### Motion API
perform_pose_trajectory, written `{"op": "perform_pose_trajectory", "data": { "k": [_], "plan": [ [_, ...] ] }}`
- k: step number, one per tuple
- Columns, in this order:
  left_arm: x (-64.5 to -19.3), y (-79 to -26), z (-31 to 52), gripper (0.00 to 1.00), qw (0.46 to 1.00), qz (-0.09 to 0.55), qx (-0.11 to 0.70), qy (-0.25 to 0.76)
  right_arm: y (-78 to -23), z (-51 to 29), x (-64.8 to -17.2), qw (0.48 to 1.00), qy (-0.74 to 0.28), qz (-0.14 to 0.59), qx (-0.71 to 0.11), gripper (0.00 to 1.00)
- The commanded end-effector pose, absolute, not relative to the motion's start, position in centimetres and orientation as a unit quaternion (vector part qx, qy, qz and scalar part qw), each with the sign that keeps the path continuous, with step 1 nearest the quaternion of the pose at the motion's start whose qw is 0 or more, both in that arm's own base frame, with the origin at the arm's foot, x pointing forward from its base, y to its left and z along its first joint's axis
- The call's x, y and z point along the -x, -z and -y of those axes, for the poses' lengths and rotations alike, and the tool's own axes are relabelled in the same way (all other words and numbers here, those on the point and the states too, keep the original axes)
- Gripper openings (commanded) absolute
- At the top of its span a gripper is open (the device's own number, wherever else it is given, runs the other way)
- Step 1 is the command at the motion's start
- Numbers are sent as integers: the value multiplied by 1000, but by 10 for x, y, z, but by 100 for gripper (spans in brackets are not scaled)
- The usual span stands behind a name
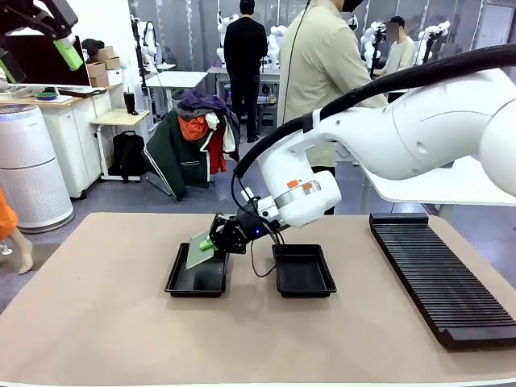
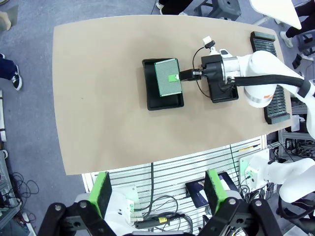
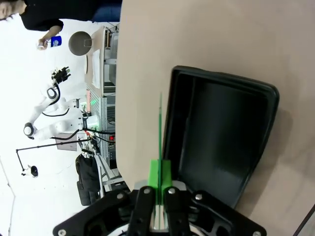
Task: Inspect and transfer BCBs to ESD trays.
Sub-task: Pick up the Blank PCB from the PCB Rack and place it in the left ESD tray.
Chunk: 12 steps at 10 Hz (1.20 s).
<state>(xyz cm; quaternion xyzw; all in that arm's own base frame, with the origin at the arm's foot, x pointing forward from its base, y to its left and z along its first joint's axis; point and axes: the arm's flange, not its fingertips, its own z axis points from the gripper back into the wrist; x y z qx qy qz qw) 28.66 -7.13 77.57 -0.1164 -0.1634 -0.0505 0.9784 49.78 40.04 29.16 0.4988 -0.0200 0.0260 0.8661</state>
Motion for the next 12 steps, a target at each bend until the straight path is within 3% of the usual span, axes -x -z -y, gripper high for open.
{"op": "perform_pose_trajectory", "data": {
  "k": [1,7,12],
  "plan": [
    [-287,-775,71,100,979,162,116,49,-282,-411,-505,874,-9,23,-485,3],
    [-287,-775,71,100,979,162,116,49,-257,-430,-503,899,13,8,-439,3],
    [-287,-775,71,100,979,162,116,49,-255,-422,-496,889,1,10,-458,3]
  ]
}}
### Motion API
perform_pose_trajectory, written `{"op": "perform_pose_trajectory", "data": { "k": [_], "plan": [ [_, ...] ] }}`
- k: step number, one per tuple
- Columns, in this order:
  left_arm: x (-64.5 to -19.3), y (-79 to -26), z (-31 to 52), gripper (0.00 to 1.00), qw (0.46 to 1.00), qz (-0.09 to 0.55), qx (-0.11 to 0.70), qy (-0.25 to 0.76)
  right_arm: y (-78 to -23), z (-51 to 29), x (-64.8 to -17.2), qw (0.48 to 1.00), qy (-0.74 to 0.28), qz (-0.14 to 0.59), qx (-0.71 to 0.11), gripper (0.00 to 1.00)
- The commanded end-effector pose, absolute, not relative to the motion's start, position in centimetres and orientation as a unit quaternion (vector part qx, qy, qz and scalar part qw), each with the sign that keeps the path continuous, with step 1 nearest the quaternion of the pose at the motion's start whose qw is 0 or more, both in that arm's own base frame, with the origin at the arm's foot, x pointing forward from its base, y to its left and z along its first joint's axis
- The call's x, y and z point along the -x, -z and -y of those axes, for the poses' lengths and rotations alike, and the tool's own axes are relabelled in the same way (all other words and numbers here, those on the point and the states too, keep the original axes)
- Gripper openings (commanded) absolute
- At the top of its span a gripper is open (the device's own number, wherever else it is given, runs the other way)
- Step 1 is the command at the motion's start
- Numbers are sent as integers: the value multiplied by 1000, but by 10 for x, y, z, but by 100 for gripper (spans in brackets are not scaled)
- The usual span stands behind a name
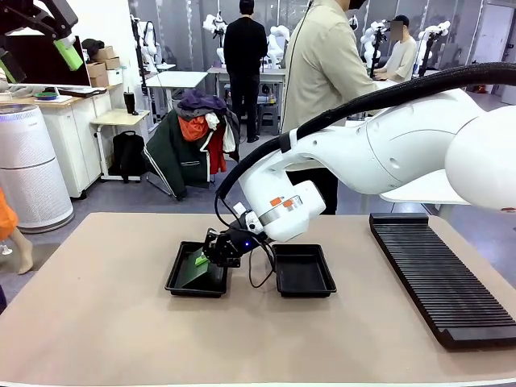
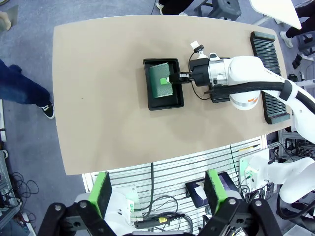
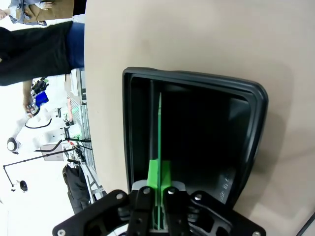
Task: Inspect and transfer BCBs to ESD trays.
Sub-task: Pick up the Blank PCB from the PCB Rack and place it in the left ESD tray.
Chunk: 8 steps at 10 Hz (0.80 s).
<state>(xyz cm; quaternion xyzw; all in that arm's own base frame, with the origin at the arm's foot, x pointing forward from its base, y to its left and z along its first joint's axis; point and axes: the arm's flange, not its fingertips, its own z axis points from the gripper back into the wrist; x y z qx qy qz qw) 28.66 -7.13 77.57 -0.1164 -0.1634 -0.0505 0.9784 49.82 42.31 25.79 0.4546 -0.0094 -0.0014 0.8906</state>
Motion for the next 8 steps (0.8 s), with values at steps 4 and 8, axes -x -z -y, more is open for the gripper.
{"op": "perform_pose_trajectory", "data": {
  "k": [4,8],
  "plan": [
    [-287,-775,71,100,979,162,116,49,-258,-423,-498,891,1,9,-455,3],
    [-287,-775,71,100,979,162,116,49,-283,-431,-489,920,17,1,-391,41]
  ]
}}
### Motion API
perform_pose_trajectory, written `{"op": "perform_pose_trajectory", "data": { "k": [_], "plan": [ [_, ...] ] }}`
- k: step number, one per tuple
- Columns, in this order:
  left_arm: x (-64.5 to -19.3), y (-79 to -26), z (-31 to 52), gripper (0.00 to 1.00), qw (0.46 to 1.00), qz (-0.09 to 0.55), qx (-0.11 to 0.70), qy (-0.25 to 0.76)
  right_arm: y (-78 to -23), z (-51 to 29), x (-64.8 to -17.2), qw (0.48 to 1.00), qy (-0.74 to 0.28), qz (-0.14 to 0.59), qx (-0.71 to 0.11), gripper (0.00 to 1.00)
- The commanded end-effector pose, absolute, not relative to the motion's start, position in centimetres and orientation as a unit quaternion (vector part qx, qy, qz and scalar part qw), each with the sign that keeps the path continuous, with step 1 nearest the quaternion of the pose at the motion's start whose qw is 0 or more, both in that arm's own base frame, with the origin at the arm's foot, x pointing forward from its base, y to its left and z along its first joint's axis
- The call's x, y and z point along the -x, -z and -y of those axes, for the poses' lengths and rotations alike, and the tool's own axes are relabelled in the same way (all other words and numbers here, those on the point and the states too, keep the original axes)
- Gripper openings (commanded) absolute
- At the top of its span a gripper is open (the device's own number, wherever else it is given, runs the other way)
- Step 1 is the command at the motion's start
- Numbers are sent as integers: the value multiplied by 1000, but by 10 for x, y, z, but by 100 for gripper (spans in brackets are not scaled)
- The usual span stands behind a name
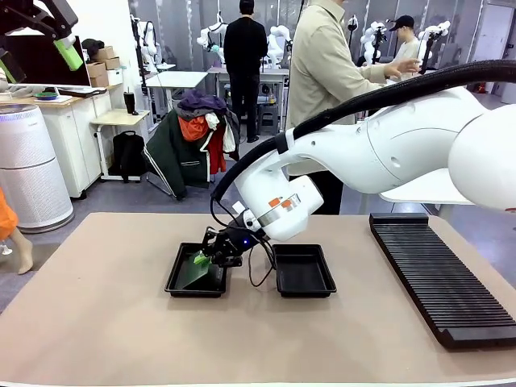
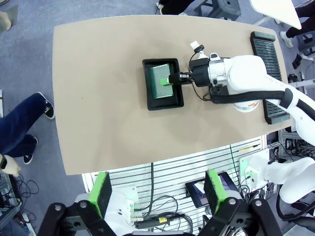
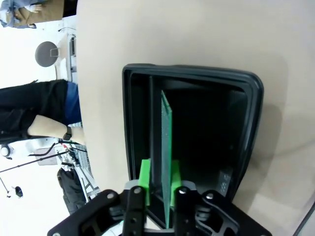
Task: Inspect and transfer BCBs to ESD trays.
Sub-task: Pick up the Blank PCB from the PCB Rack and place it in the left ESD tray.
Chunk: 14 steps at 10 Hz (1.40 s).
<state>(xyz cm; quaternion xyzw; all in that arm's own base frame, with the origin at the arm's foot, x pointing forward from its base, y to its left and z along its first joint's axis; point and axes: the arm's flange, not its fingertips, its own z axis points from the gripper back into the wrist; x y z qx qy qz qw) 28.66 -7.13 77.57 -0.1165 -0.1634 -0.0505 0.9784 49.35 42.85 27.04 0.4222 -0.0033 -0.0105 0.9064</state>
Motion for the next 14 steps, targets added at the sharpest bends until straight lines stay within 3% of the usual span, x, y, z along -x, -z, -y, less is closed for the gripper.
{"op": "perform_pose_trajectory", "data": {
  "k": [1,6,9,14],
  "plan": [
    [-287,-775,71,100,979,162,116,49,-289,-435,-490,928,16,-3,-373,48],
    [-287,-775,71,100,979,162,116,49,-330,-463,-502,979,-3,2,-202,99],
    [-287,-775,71,100,979,162,116,49,-369,-483,-493,995,-33,9,-95,100],
    [-287,-775,71,100,979,162,116,49,-425,-481,-469,999,-49,4,1,100]
  ]
}}
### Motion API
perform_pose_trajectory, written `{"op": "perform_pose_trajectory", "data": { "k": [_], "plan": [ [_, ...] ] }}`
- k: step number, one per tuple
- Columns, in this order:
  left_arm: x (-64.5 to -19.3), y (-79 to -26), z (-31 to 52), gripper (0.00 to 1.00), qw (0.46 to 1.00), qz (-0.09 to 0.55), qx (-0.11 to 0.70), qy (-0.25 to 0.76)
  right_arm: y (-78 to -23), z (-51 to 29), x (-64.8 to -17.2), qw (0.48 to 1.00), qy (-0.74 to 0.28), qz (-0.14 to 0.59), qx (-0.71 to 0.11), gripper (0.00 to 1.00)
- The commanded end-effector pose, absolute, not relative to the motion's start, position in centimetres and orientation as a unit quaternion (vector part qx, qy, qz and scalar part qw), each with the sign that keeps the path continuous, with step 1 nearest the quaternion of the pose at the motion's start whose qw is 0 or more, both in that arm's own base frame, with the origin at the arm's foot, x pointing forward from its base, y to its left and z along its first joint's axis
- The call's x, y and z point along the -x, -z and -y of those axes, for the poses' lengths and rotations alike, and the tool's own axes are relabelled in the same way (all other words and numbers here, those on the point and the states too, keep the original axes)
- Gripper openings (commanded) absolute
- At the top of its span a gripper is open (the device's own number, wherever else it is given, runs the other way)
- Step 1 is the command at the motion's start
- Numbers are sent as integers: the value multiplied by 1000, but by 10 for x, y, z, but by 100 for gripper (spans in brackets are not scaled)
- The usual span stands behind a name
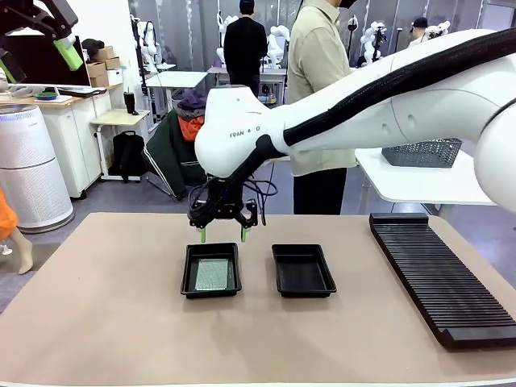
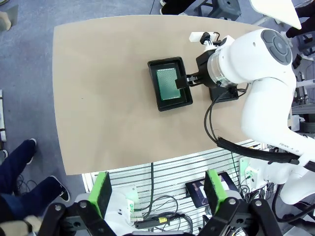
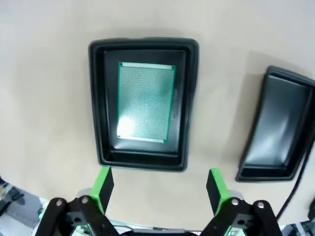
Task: Inspect and transfer BCBs to ESD trays.
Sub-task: Pick up the Blank PCB from the PCB Rack and place it in the left ESD tray, then pick up the ESD tray and place it on the left side of the table.
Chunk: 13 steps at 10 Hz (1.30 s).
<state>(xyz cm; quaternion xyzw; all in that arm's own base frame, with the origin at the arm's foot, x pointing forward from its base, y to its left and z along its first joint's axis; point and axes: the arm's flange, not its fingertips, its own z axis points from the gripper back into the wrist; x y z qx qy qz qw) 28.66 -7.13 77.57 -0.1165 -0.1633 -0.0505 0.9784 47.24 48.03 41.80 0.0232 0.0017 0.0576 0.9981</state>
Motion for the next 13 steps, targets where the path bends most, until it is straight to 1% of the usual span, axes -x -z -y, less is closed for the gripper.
{"op": "perform_pose_trajectory", "data": {
  "k": [1,3,4,13],
  "plan": [
    [-287,-775,71,100,979,162,116,49,-432,-477,-468,999,-50,5,11,100],
    [-287,-775,71,100,979,162,116,49,-436,-469,-471,998,-54,8,5,100],
    [-287,-775,71,100,979,162,116,49,-433,-475,-470,998,-62,-3,-2,100],
    [-287,-775,71,100,979,162,116,49,-433,-475,-470,998,-62,-3,-2,100]
  ]
}}
